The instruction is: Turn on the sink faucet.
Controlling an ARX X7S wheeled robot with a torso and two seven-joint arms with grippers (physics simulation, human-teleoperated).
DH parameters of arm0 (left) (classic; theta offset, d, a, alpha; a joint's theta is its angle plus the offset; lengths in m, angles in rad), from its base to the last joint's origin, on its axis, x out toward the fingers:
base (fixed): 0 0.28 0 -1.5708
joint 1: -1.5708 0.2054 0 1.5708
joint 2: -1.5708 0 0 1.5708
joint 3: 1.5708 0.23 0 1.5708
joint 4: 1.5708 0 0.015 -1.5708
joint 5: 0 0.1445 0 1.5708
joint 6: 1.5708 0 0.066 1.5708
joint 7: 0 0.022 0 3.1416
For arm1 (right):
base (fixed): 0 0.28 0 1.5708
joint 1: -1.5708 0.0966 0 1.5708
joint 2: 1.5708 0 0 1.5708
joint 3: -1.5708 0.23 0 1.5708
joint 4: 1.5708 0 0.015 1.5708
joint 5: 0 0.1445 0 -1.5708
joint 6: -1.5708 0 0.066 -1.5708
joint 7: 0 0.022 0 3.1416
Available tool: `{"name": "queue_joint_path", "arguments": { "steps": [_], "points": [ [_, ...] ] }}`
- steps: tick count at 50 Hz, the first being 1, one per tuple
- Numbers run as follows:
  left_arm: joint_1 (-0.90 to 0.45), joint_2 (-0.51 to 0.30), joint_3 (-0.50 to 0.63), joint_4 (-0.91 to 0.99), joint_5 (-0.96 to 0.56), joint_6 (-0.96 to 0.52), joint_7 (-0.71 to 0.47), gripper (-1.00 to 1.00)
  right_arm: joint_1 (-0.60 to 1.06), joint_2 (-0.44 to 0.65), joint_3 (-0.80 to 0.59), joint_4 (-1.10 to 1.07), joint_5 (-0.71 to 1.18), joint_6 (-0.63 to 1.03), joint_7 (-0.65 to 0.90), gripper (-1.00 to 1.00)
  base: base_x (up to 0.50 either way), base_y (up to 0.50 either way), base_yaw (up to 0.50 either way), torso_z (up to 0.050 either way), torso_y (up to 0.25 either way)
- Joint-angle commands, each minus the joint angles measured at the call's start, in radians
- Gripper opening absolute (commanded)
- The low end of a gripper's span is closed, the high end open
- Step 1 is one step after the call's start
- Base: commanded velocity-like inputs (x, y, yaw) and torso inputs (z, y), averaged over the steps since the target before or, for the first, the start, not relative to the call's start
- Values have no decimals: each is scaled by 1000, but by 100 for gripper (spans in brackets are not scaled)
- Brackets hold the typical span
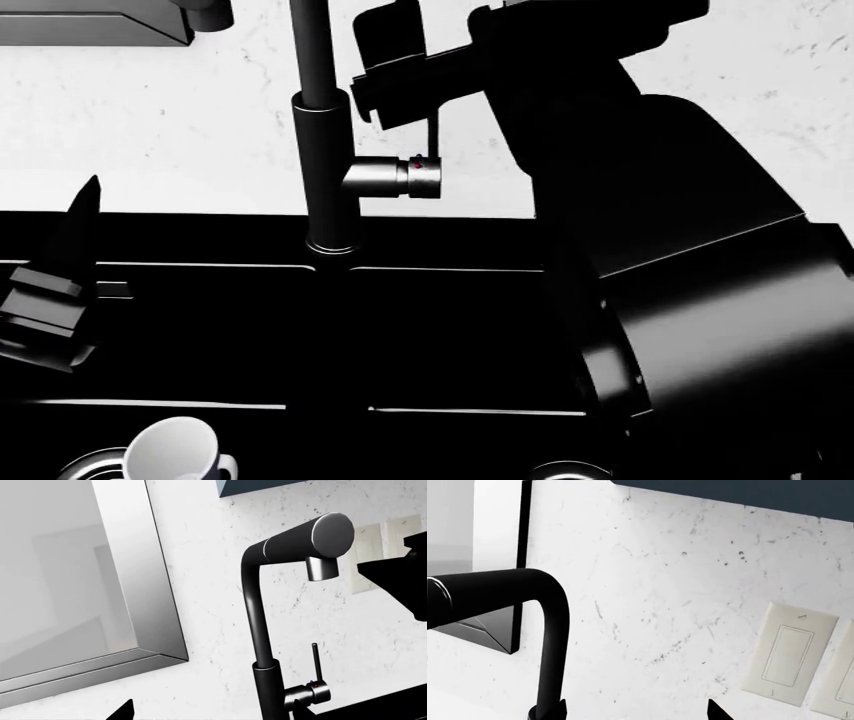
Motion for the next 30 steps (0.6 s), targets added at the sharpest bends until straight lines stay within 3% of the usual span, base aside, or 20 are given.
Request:
{"name": "queue_joint_path", "arguments": {
  "steps": [1, 24, 30],
  "points": [
    [-4, -9, 2, -8, -31, 0, -21, 100, 46, -25, -51, 225, -19, -107, -32, 100, 0, 0, 0, 0, 0],
    [-12, -53, 49, -15, -49, 32, -45, 100, 68, -48, -85, 460, -29, -220, -52, 100, 0, 0, 0, 0, 0],
    [-5, -61, 56, -18, -48, 55, -57, 100, 84, -52, -89, 485, -27, -231, -51, 100, 0, 0, 0, 35, -183]
  ]
}}
